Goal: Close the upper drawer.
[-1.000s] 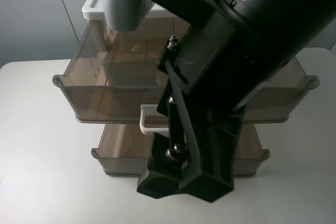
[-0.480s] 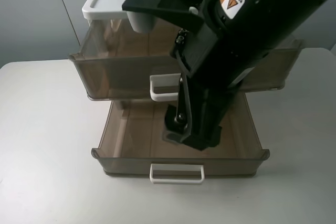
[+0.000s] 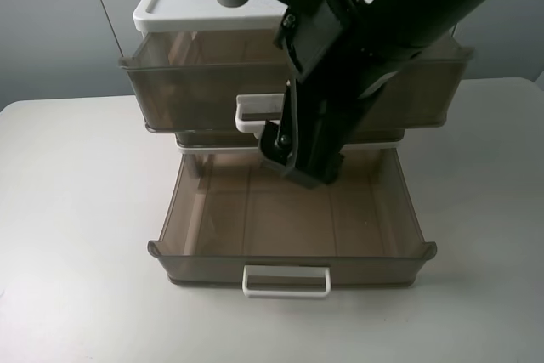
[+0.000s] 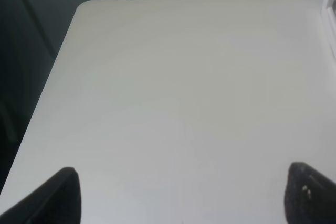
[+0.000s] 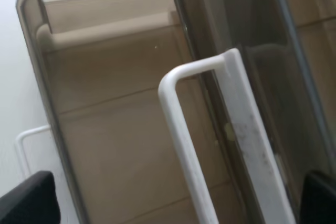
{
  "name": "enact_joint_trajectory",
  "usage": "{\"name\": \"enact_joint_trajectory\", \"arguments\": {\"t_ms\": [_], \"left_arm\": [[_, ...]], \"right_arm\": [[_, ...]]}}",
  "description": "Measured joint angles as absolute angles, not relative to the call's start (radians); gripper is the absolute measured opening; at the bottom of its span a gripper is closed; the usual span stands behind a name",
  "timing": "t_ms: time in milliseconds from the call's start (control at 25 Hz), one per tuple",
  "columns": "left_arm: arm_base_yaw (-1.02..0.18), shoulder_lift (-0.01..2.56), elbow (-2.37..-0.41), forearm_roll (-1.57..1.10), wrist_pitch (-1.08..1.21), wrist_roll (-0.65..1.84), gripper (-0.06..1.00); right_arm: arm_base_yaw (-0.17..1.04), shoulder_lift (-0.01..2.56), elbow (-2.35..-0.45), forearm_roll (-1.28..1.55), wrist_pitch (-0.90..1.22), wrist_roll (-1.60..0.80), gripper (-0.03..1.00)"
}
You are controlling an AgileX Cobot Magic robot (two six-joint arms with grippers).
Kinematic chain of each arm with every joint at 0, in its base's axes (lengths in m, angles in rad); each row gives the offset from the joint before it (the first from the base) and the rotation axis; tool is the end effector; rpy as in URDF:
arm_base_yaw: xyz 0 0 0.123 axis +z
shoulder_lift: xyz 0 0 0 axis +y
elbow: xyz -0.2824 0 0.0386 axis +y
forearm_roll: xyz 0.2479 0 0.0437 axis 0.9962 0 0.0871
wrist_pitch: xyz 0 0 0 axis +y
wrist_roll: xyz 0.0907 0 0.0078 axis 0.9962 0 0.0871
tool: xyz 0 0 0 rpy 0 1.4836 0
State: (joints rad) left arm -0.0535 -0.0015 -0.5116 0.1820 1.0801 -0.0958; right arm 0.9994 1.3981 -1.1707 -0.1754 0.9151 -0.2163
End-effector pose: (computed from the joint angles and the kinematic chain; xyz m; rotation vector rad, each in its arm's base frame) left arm -0.0072 0.0150 0.2799 -0.0551 2.0386 0.1244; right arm 0.1652 0.2336 0.3163 -1.5612 2.0834 0.0601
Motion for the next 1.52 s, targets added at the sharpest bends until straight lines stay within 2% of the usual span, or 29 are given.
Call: {"name": "enact_joint_trajectory", "arguments": {"t_ms": [280,680,1080,1520], "left_arm": [[-0.053,-0.001,-0.512,0.182,1.08,-0.096,0.74],[-0.053,-0.001,-0.512,0.182,1.08,-0.096,0.74],[-0.053,-0.001,-0.512,0.182,1.08,-0.096,0.74],[-0.053,-0.001,-0.512,0.182,1.08,-0.096,0.74]], "right_arm": [[1.051,1.398,-1.28,0.0,1.079,-0.264,0.7],[1.055,1.504,-1.282,0.115,1.114,-0.326,0.7],[1.055,1.624,-1.282,-0.067,1.121,-0.294,0.7],[1.046,1.631,-1.282,-0.253,1.056,-0.273,0.7]]}}
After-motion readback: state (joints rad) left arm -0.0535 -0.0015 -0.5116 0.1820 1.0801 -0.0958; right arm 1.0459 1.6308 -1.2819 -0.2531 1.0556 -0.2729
